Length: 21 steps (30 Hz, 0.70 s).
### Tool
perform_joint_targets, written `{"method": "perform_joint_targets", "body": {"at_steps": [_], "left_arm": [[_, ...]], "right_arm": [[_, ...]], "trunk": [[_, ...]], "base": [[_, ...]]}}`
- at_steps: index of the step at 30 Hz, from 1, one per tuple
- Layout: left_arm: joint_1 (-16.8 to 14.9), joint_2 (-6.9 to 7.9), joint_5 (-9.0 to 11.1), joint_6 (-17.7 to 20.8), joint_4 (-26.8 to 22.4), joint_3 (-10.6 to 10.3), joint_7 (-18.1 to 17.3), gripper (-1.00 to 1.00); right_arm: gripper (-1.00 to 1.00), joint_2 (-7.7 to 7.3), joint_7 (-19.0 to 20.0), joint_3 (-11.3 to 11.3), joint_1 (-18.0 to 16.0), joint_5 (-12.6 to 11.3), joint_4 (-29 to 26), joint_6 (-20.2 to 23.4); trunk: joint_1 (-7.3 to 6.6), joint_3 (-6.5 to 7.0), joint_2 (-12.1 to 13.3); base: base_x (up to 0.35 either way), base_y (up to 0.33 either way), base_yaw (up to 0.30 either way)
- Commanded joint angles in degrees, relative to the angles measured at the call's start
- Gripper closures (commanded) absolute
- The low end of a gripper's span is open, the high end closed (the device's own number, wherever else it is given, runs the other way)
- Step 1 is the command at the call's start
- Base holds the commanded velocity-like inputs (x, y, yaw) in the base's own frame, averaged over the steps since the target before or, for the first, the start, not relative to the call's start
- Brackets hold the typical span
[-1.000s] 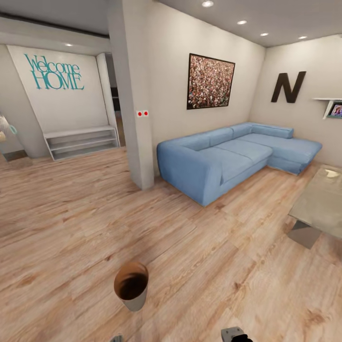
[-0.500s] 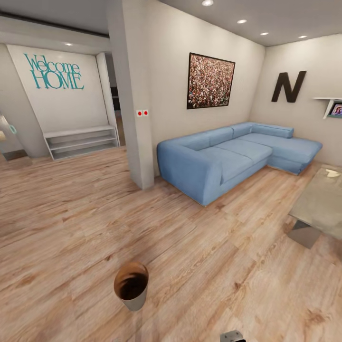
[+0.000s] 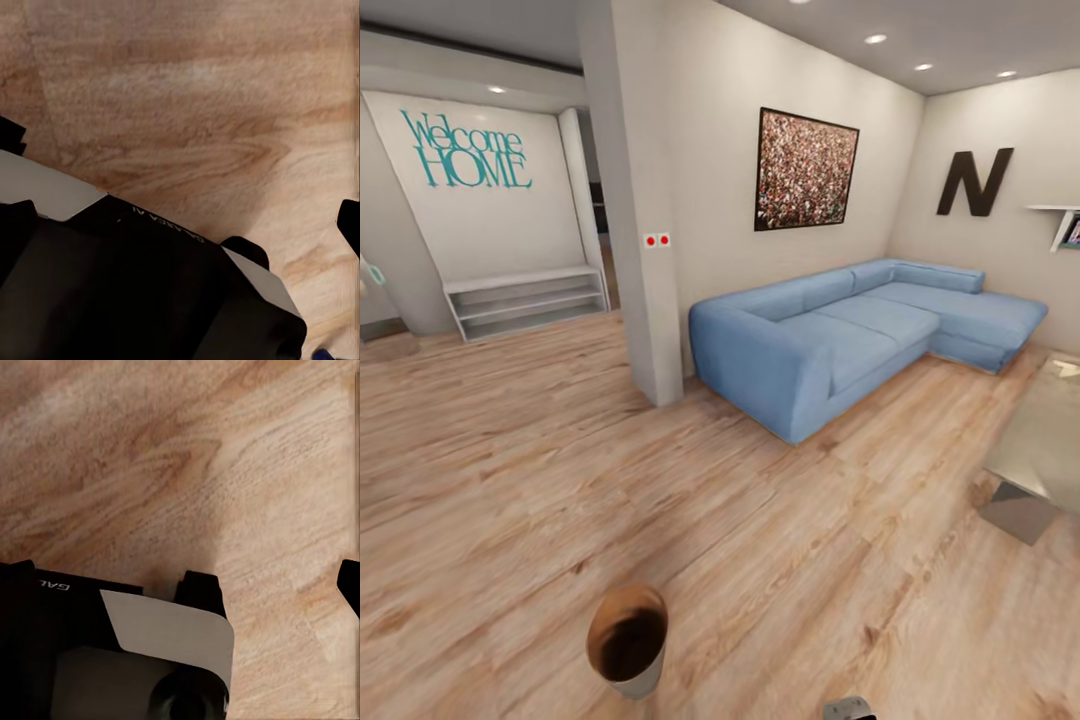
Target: Put the three can of soda from the living room inside the tash can in the kitchen.
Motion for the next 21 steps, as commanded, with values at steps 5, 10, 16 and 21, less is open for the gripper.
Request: {"method": "perform_joint_targets", "body": {"at_steps": [5, 10, 16, 21], "left_arm": [[-0.37, 0.11, -0.06, 1.62, -1.62, 1.62, 0.49, -1.0], [-0.59, 0.2, 0.16, 3.23, -3.23, 3.23, 1.75, -1.0], [-0.71, 0.98, 0.37, 19.05, -25.45, 9.27, 2.38, -1.0], [-0.73, 1.51, 0.58, 21.4, -27.01, 13.72, 2.23, -1.0]], "right_arm": [[-1.0, -0.02, 0.0, 0.04, 0.0, 0.02, 0.0, 0.0], [-1.0, -0.03, 0.0, 0.07, 0.0, 0.02, 0.0, 0.0], [-1.0, 0.02, 0.0, 0.08, 0.0, 0.02, 0.0, -0.03], [-1.0, 0.04, -0.02, 0.08, 0.0, 0.02, 0.0, -0.07]], "trunk": [[0.0, 0.0, 0.0], [0.0, 0.0, 0.0], [0.0, 0.0, 0.0], [0.0, 0.0, 0.0]], "base": [[0.347, 0.0, 0.0], [0.349, 0.0, 0.0], [0.35, 0.0, 0.0], [0.324, 0.0, 0.0]]}}
